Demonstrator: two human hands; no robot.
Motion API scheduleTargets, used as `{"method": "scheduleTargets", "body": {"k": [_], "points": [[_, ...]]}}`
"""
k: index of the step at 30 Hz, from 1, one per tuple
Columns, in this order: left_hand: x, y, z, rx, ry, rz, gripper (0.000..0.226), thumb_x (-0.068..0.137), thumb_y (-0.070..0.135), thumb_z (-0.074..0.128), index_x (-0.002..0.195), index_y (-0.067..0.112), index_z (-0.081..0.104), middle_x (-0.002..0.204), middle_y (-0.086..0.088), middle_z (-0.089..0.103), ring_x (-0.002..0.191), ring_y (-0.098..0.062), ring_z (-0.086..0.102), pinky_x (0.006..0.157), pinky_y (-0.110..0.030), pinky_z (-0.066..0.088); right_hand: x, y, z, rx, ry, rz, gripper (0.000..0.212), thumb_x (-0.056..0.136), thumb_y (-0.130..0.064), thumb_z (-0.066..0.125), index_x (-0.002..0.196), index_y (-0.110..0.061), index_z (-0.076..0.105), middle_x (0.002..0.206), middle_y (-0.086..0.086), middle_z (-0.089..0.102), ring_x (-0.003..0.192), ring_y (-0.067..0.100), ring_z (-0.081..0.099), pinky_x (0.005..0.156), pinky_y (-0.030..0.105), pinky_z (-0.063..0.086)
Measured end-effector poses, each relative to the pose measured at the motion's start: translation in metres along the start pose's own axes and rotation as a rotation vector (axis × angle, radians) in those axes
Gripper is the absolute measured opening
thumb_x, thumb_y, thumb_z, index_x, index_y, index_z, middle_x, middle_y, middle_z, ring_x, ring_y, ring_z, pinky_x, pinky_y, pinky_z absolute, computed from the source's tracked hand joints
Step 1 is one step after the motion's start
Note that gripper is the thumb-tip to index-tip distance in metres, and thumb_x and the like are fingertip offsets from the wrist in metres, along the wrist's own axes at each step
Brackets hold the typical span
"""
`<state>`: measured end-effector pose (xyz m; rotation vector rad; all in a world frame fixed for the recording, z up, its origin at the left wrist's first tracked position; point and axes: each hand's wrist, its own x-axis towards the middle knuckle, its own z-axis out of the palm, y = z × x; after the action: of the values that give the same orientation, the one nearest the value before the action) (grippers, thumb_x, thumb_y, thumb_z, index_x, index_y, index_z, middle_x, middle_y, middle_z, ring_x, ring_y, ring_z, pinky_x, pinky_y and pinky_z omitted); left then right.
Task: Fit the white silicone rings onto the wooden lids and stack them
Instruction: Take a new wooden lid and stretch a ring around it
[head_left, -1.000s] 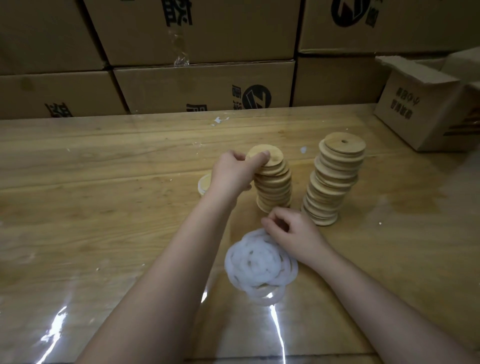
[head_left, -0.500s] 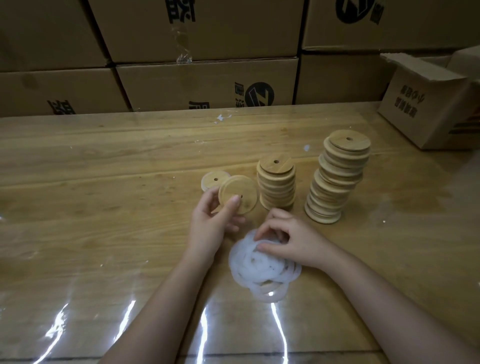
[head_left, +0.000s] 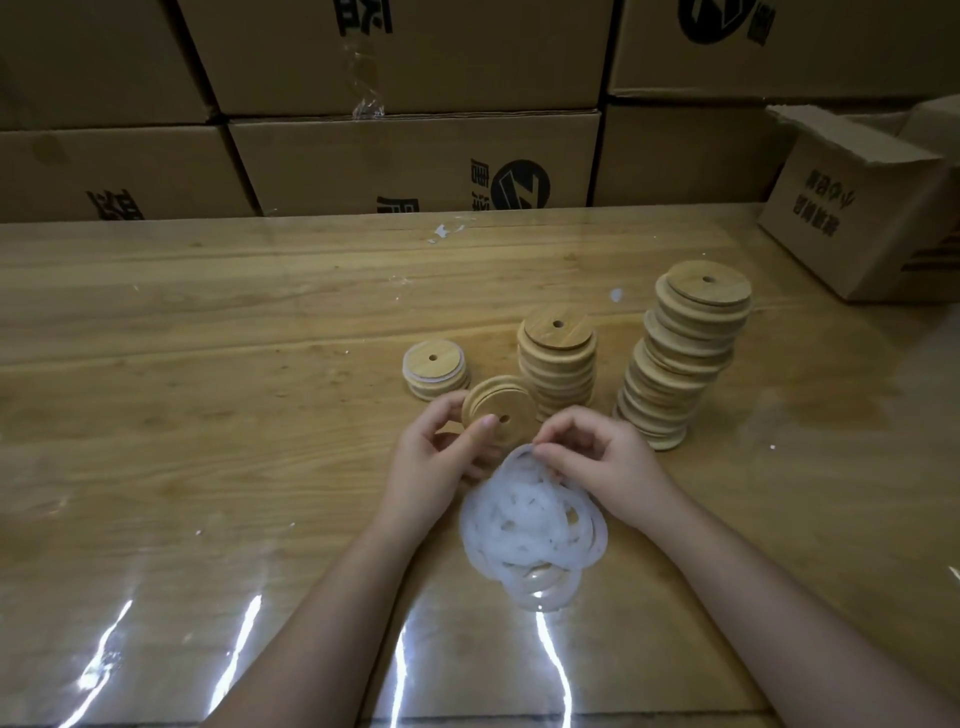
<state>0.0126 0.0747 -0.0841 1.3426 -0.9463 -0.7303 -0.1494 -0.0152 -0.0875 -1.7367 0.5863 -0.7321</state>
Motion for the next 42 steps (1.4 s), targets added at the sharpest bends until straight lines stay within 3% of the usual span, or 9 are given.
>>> {"method": "scheduleTargets", "body": {"k": [6, 16, 20, 22, 24, 27, 33, 36, 42], "points": [[0.0000, -0.0057, 0.0021, 0.217, -0.066, 0.085, 0.030, 0.081, 0.003, 0.069, 0.099, 0.028, 0.066, 0.092, 0.002, 0.066, 0.069, -0.005, 0.056, 0.065, -0.021, 0.047, -0.0026, -0.0011, 0.0009, -0.016, 0.135, -0.065, 0.014, 0.081, -0.005, 0.068, 0.076, -0.017, 0.063, 0.066, 0.003, 0.063, 0.061, 0.020, 0.059, 0.063, 0.034, 0.050], [-0.0006, -0.0075, 0.0024, 0.270, -0.059, 0.099, 0.035, 0.081, 0.016, 0.073, 0.106, 0.038, 0.063, 0.091, 0.009, 0.064, 0.066, 0.000, 0.053, 0.066, -0.019, 0.046, -0.0008, -0.0036, 0.0048, -0.268, 0.278, -0.263, 0.007, 0.079, -0.001, 0.070, 0.077, 0.000, 0.063, 0.091, 0.005, 0.056, 0.074, 0.012, 0.057, 0.064, 0.027, 0.050], [-0.0043, -0.0041, 0.0040, 0.281, -0.028, 0.137, 0.021, 0.085, 0.032, 0.060, 0.102, 0.046, 0.059, 0.092, 0.014, 0.066, 0.068, -0.010, 0.058, 0.064, -0.030, 0.053, -0.0007, -0.0037, 0.0042, -0.271, 0.294, -0.253, 0.006, 0.080, -0.002, 0.069, 0.079, -0.002, 0.063, 0.090, 0.003, 0.056, 0.073, 0.011, 0.056, 0.061, 0.023, 0.048], [-0.0065, -0.0028, 0.0055, 0.363, -0.026, 0.172, 0.018, 0.080, 0.042, 0.062, 0.096, 0.046, 0.056, 0.088, 0.018, 0.064, 0.069, -0.004, 0.059, 0.063, -0.022, 0.050, -0.0004, -0.0033, 0.0044, -0.265, 0.298, -0.245, 0.006, 0.080, -0.002, 0.069, 0.079, -0.002, 0.062, 0.090, 0.002, 0.056, 0.072, 0.011, 0.056, 0.060, 0.026, 0.049], [-0.0070, -0.0035, 0.0065, 0.490, -0.002, 0.212, 0.025, 0.081, 0.034, 0.069, 0.090, 0.047, 0.050, 0.088, 0.018, 0.062, 0.071, -0.002, 0.060, 0.062, -0.019, 0.048, -0.0002, -0.0028, 0.0046, -0.258, 0.301, -0.235, 0.006, 0.080, -0.002, 0.068, 0.080, -0.002, 0.062, 0.090, 0.001, 0.056, 0.072, 0.012, 0.057, 0.059, 0.031, 0.051], [-0.0066, -0.0061, 0.0066, 0.563, 0.016, 0.240, 0.026, 0.086, 0.024, 0.066, 0.084, 0.043, 0.048, 0.085, 0.012, 0.063, 0.071, -0.006, 0.061, 0.062, -0.030, 0.050, -0.0003, -0.0028, 0.0044, -0.248, 0.298, -0.224, 0.007, 0.080, -0.002, 0.068, 0.079, -0.005, 0.062, 0.089, 0.000, 0.056, 0.073, 0.011, 0.056, 0.059, 0.031, 0.051], [-0.0077, -0.0080, 0.0048, 0.540, 0.030, 0.240, 0.009, 0.089, 0.031, 0.061, 0.085, 0.033, 0.054, 0.081, 0.007, 0.066, 0.072, -0.013, 0.064, 0.064, -0.043, 0.052, -0.0006, -0.0044, 0.0039, -0.254, 0.297, -0.244, 0.007, 0.081, 0.000, 0.067, 0.079, -0.005, 0.062, 0.088, 0.004, 0.057, 0.075, 0.008, 0.056, 0.064, 0.016, 0.044], [-0.0076, -0.0077, 0.0048, 0.522, 0.033, 0.254, 0.012, 0.087, 0.038, 0.056, 0.088, 0.026, 0.058, 0.082, 0.006, 0.066, 0.071, -0.016, 0.064, 0.064, -0.044, 0.052, -0.0003, -0.0052, 0.0045, -0.240, 0.298, -0.239, 0.007, 0.082, 0.001, 0.065, 0.079, -0.004, 0.062, 0.086, 0.003, 0.057, 0.074, 0.009, 0.055, 0.063, 0.020, 0.046], [-0.0072, -0.0074, 0.0045, 0.555, 0.055, 0.295, 0.008, 0.086, 0.040, 0.052, 0.092, 0.036, 0.051, 0.077, 0.009, 0.066, 0.064, -0.010, 0.061, 0.062, -0.041, 0.051, -0.0014, -0.0059, 0.0048, -0.242, 0.285, -0.238, 0.008, 0.082, 0.001, 0.065, 0.078, -0.006, 0.061, 0.085, 0.001, 0.056, 0.074, 0.008, 0.054, 0.061, 0.016, 0.043]]}}
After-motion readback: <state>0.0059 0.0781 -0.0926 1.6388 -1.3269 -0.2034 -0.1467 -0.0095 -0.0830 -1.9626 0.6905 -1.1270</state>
